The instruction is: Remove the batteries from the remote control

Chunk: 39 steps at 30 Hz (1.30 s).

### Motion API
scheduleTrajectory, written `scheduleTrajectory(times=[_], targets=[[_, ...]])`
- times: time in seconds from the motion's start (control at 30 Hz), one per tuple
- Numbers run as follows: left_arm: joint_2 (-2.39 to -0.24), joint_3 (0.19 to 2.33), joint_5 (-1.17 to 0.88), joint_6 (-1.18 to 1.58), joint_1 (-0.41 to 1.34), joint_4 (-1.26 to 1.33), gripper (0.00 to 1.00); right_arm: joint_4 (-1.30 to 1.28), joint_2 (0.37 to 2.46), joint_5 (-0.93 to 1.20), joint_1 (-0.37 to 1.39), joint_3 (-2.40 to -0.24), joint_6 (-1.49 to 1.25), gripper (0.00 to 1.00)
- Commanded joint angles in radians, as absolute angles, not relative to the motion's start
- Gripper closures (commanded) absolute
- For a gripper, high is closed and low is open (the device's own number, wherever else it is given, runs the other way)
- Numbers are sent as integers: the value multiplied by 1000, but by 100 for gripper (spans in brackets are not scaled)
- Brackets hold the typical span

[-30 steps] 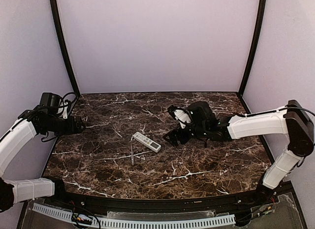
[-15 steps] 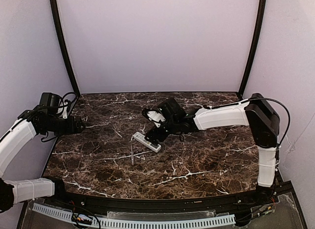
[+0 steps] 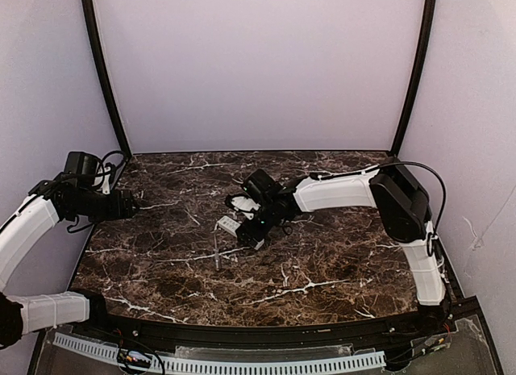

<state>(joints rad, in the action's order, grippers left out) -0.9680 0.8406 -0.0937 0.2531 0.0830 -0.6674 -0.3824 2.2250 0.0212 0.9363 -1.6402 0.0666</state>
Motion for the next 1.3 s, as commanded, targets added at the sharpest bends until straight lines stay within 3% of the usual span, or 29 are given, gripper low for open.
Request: scheduleTrajectory(times=[0.0,0.4,0.9,1.27], targets=[[-954,827,-93,261,81,-674,15,-423,2264,8,946,-1707,78,18],[-956,826,-94,262,81,-673,15,-480,2376,3,946,-1844,75,24],[-960,825,-91,262,80,-673,16,-530,2435,44,936,-1929,52,62],[-935,826,-88,245,80,-666,12,-491,2345,52,916,-1916,15,81]])
